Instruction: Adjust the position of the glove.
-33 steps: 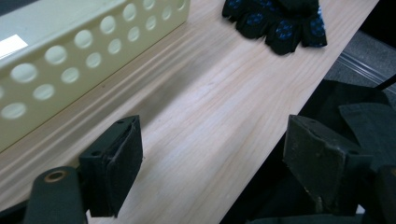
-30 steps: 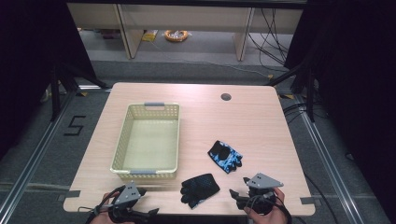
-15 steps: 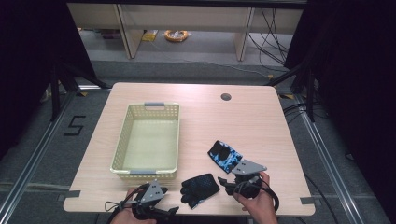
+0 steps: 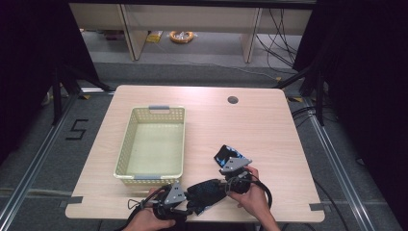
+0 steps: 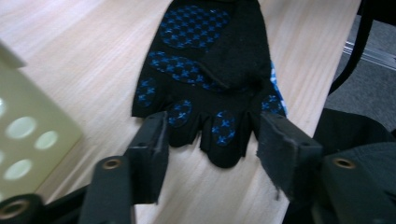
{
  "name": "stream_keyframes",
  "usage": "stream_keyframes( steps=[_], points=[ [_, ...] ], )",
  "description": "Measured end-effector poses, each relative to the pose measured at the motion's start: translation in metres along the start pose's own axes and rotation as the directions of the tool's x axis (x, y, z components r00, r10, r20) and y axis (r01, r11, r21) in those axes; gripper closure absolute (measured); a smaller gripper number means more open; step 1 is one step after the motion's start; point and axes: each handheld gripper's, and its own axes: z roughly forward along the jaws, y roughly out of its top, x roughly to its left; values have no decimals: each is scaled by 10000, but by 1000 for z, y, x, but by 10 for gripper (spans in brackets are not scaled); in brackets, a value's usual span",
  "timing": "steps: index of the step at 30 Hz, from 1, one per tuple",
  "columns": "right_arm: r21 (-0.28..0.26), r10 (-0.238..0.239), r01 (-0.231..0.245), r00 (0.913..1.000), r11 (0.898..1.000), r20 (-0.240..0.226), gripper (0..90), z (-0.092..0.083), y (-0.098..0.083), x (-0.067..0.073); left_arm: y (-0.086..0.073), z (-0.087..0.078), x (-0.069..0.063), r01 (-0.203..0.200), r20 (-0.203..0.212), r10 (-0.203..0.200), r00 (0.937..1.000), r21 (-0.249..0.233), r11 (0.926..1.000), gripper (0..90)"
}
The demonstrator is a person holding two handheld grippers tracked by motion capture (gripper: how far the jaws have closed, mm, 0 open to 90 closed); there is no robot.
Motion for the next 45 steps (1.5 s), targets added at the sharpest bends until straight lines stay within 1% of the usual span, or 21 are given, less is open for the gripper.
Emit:
stream_keyframes(
  steps=[3, 5, 7, 8, 9, 10, 13, 16, 17, 21, 22, 23, 26, 28, 33, 35, 36, 40, 42, 44, 45],
  points=[
    [424, -100, 110, 9996, 9990, -248, 537, 6, 2, -1, 0, 3, -3, -320, 137, 317, 9994, 185, 9993, 499],
    [461, -101, 114, 9996, 9989, -272, 538, 12, 2, -1, 2, 2, -6, -349, 131, 346, 9993, 185, 9992, 587],
    [615, 48, -22, 9991, 9981, -428, 542, 15, 1, -3, 3, 2, -5, -661, 8, 661, 9978, 305, 9973, 614],
    [515, 180, -158, 9989, 9985, -426, 562, 15, 0, -3, 4, 1, -4, -926, -32, 928, 9957, 356, 9951, 635],
    [625, 231, -190, 9976, 9979, -653, 586, 14, 0, -4, 3, 2, -5, -778, -2, 779, 9970, 334, 9964, 661],
    [375, 649, -622, 9949, 9974, -777, 640, 16, -3, -4, 3, 1, -5, -889, -46, 891, 9960, 338, 9955, 704],
    [509, 702, -650, 9917, 9966, -1078, 688, 14, -4, -6, 3, 0, -5, -1024, -265, 1032, 9943, 320, 9942, 756],
    [518, 950, -897, 9893, 9946, -1108, 743, 13, -5, -6, 3, 1, -4, -1003, -180, 1010, 9947, 362, 9943, 787],
    [366, 781, -745, 9906, 9966, -1124, 841, 13, -5, -6, 2, 0, -4, -1006, -209, 1013, 9946, 348, 9943, 797],
    [236, 1169, -1149, 9870, 9931, -1103, 870, 9, -8, -4, 4, -2, 0, -940, -341, 947, 9949, 201, 9954, 824],
    [203, 823, -805, 9905, 9965, -1105, 871, 8, -8, -6, 4, -3, 0, -913, -409, 918, 9949, 131, 9957, 826],
    [118, 1230, -1225, 9860, 9924, -1129, 871, 5, -8, -4, 5, -4, 1, -860, -408, 860, 9955, -2, 9963, 826],
    [-117, 1329, -1349, 9852, 9908, -1084, 871, -8, -7, -4, 9, -7, 4, -1047, -571, 1035, 9930, -185, 9943, 827],
    [-431, 1295, -1340, 9870, 9900, -949, 871, -17, -8, -4, 13, -7, 5, -859, -550, 839, 9950, -339, 9957, 827],
    [-836, 2068, -2129, 9755, 9735, -754, 870, -36, -17, -4, 24, 0, 7, -1077, -597, 1053, 9926, -382, 9934, 823],
    [-762, 2238, -2282, 9726, 9706, -623, 870, -37, -21, -6, 26, 6, 6, -1092, -594, 1076, 9924, -253, 9937, 821],
    [-569, 2566, -2601, 9645, 9639, -619, 868, -35, -27, -7, 27, 9, 5, -1087, -575, 1075, 9925, -185, 9939, 819],
    [-401, 2592, -2611, 9647, 9645, -475, 862, -34, -33, -9, 25, 19, 4, -1073, -399, 1072, 9934, 4, 9942, 814],
    [-424, 2631, -2661, 9625, 9630, -657, 858, -32, -36, -9, 23, 22, 4, -1056, -342, 1058, 9938, 80, 9944, 811],
    [-176, 2531, -2539, 9667, 9671, -377, 848, -31, -37, -7, 22, 22, 3, -1041, -315, 1044, 9940, 113, 9945, 805],
    [-274, 2504, -2511, 9678, 9676, -248, 840, -28, -37, -5, 22, 22, 4, -1016, -302, 1019, 9943, 122, 9947, 801]
  ],
)
